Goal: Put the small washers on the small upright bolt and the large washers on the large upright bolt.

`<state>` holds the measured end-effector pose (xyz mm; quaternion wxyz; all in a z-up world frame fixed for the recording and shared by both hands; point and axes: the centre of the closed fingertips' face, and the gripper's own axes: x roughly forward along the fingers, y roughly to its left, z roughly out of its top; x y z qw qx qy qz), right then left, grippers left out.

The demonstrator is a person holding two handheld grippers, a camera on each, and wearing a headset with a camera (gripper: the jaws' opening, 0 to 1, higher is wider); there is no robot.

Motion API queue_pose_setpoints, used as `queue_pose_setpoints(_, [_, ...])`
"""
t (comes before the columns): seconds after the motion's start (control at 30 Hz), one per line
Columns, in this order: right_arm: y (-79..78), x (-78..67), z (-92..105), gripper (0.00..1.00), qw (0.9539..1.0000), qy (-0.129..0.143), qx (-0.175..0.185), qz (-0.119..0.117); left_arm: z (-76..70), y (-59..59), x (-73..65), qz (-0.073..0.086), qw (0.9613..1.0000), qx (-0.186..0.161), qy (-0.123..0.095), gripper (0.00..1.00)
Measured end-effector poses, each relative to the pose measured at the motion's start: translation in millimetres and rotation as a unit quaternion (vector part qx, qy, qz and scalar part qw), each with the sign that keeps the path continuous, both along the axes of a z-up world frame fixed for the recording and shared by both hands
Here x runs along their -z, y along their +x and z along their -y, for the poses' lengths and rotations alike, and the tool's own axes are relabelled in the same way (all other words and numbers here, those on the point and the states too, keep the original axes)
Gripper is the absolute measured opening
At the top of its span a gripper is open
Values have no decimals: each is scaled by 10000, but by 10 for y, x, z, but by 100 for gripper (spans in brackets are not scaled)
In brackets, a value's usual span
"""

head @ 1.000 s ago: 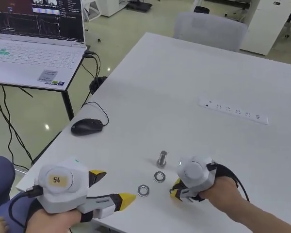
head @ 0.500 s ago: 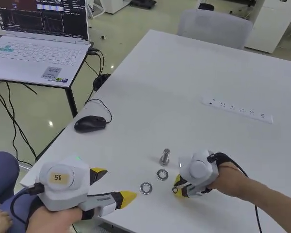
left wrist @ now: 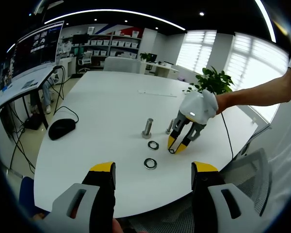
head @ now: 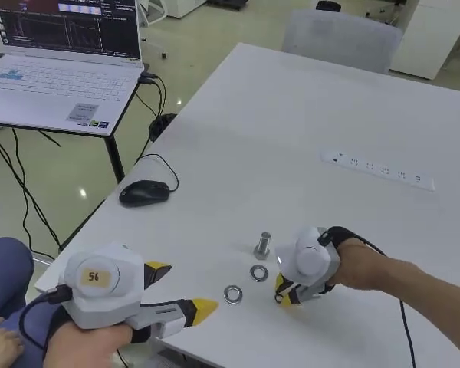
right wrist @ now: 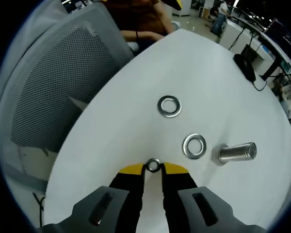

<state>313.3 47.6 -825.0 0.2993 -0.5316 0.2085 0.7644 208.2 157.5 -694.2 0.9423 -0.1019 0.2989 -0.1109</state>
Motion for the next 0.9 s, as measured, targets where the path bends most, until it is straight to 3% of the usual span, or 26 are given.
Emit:
queue_pose_setpoints(0.2, [7, 3, -2, 14, 10000, 6, 36, 47, 24, 11, 13, -6, 10000, 19, -11, 62])
queue_pose_setpoints(0.37, [27, 0, 2, 13, 9987, 69, 514, -23, 43, 21, -8, 22, 10000, 32, -19, 62])
queue_pose_setpoints(0.5, [46, -6, 13, 13, 9941, 121, 1078, -26, 19, 8, 3, 29, 10000, 8, -22, 62])
queue_pose_setpoints(0.63, [33, -18, 48, 14, 9913, 191, 1305, -6, 4, -13, 1, 28, 10000, -28, -28, 62])
queue_pose_setpoints(0.9, [9, -32, 154, 14, 9811, 285, 1892, -286, 4, -17, -10, 57, 10000, -43, -41, 62])
